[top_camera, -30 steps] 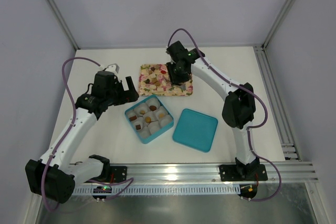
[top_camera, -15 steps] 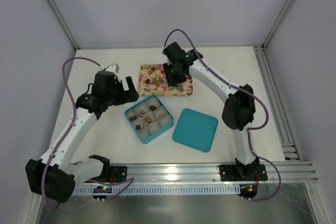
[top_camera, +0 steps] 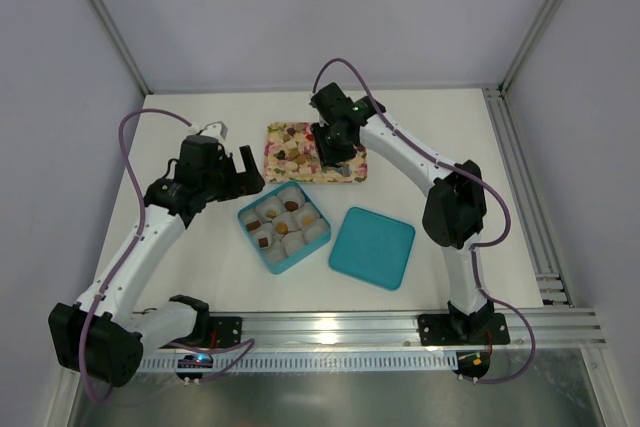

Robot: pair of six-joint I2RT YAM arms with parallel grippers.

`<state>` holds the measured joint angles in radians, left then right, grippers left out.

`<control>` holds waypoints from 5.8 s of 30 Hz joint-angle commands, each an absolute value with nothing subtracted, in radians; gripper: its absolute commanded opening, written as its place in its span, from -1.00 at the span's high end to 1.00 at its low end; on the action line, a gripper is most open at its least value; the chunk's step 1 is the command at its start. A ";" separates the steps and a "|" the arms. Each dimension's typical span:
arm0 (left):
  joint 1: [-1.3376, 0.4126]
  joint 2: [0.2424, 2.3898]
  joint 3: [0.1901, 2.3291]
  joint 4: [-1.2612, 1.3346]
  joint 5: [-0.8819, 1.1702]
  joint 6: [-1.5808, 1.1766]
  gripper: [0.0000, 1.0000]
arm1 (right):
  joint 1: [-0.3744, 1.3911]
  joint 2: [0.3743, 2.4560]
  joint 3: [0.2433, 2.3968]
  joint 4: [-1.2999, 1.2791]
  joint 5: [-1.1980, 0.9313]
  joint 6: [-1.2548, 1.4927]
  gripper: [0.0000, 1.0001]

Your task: Pack the chocolate

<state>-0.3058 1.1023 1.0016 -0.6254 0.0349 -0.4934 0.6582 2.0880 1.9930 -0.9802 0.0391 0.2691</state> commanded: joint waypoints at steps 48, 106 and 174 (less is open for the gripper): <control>-0.307 1.100 1.003 -0.612 0.025 -0.489 -0.99 | 0.629 2.063 2.079 -1.003 0.054 0.249 0.29; -0.307 1.085 1.006 -0.614 0.031 -0.488 -0.99 | 0.900 1.529 1.516 -1.082 -0.107 0.354 0.29; -0.307 1.080 1.005 -0.614 0.026 -0.489 -1.00 | 0.598 1.836 1.917 -1.075 0.077 0.230 0.17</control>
<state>-0.3058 1.1019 1.0016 -0.6258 0.0273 -0.4931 0.6231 1.7985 1.8561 -1.1019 0.0223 0.2558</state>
